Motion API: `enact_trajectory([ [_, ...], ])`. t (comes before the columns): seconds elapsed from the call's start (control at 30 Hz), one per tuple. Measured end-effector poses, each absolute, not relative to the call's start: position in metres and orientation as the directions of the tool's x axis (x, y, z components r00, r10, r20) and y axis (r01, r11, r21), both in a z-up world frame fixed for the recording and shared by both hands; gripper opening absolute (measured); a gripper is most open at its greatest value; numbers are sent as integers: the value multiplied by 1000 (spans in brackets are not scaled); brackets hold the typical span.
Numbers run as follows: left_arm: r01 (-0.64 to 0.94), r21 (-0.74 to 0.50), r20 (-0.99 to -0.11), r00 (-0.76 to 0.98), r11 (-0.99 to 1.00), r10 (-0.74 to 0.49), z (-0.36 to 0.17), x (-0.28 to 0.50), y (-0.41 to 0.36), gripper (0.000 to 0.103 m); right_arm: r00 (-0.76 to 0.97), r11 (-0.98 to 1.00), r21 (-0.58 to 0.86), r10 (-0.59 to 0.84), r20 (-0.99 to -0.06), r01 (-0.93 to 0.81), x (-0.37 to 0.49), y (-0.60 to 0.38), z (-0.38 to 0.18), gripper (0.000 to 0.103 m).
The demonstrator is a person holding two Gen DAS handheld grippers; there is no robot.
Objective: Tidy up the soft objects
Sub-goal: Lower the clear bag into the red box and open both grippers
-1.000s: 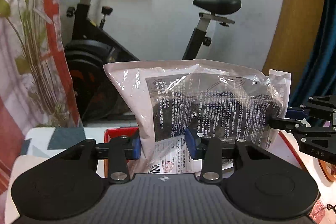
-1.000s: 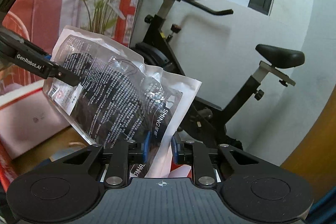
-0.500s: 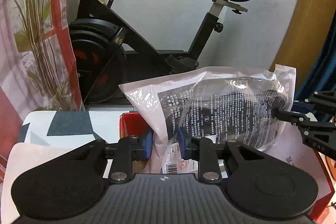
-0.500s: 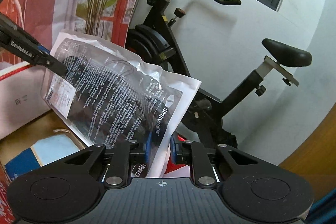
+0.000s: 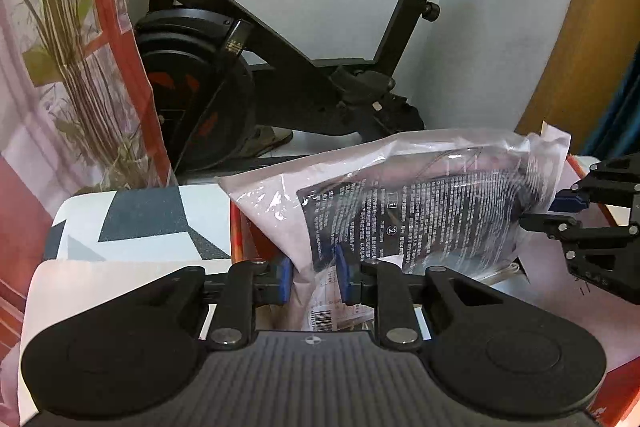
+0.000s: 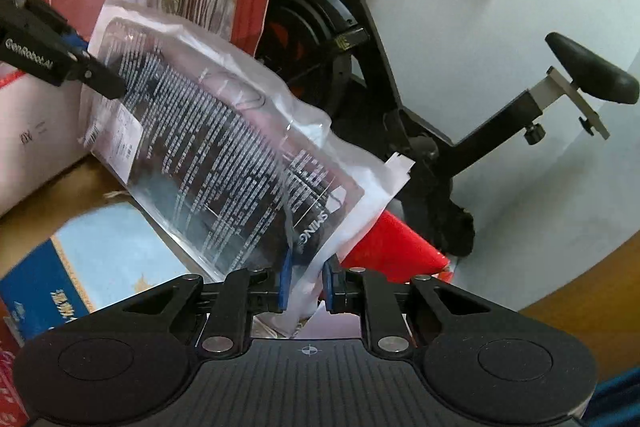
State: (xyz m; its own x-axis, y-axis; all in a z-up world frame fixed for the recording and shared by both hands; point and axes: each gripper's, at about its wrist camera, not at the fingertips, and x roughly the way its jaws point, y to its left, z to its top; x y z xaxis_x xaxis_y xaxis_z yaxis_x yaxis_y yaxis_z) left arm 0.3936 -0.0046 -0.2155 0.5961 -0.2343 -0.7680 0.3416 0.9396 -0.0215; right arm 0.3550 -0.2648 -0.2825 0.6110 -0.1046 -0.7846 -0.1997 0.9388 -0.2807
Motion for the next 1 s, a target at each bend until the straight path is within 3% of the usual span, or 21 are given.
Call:
enact_trajectory([
  [0.47, 335, -99, -726, 620, 937, -298, -194, 385, 18, 28, 551, 980, -150, -52, -833, -133, 362, -281, -286, 17],
  [0.57, 333, -92, -721, 628, 938, -294, -190, 379, 17, 28, 547, 986, -124, -42, -836, -113, 362, -285, -283, 23],
  [0.6, 330, -84, -719, 634, 940, -286, -189, 377, 17, 28, 548, 986, -124, -44, -835, -110, 362, -285, -281, 31],
  [1.0, 282, -31, -667, 709, 959, -230, -164, 362, 16, 28, 681, 998, -59, -26, -732, -25, 336, -302, -225, 36],
])
